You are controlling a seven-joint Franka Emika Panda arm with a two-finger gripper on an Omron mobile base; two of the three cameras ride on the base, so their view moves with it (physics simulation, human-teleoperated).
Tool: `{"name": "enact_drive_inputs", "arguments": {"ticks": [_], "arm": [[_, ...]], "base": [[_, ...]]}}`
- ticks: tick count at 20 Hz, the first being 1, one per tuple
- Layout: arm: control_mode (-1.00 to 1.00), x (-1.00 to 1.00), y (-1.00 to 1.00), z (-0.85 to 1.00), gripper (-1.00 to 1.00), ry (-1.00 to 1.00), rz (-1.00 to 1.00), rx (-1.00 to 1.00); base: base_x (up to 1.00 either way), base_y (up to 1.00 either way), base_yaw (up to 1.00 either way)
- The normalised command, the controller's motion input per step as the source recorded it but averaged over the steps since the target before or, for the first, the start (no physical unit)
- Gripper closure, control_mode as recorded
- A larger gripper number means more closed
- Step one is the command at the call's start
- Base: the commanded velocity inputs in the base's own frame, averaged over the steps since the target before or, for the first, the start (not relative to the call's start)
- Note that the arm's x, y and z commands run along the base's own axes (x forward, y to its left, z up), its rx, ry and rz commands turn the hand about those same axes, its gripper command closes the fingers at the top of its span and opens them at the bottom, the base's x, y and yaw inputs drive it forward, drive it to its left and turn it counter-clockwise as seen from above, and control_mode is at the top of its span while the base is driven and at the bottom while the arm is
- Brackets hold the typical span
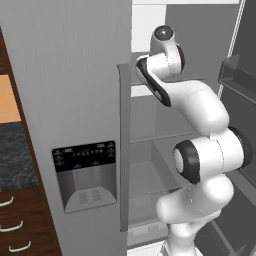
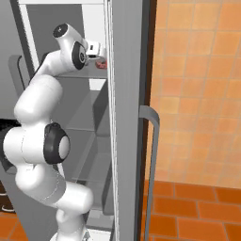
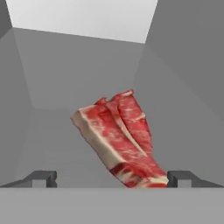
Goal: Place one lemon wedge and one steak in each tupperware on the nearby counter, to pack two identical lunches.
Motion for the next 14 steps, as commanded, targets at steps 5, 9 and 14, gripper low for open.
{"name": "enact_drive_inputs", "arguments": {"ticks": [5,9,14], "arm": [[-1.0,0.59,0.0,-0.02,-1.0,0.0,0.0,-0.03],[-1.0,0.54,0.0,-0.04,-1.0,0.0,0.0,-0.05],[-1.0,0.08,0.0,-0.15,-1.0,0.0,0.0,-0.07]], "base": [[0.0,0.0,0.0],[0.0,0.0,0.0],[0.0,0.0,0.0]]}}
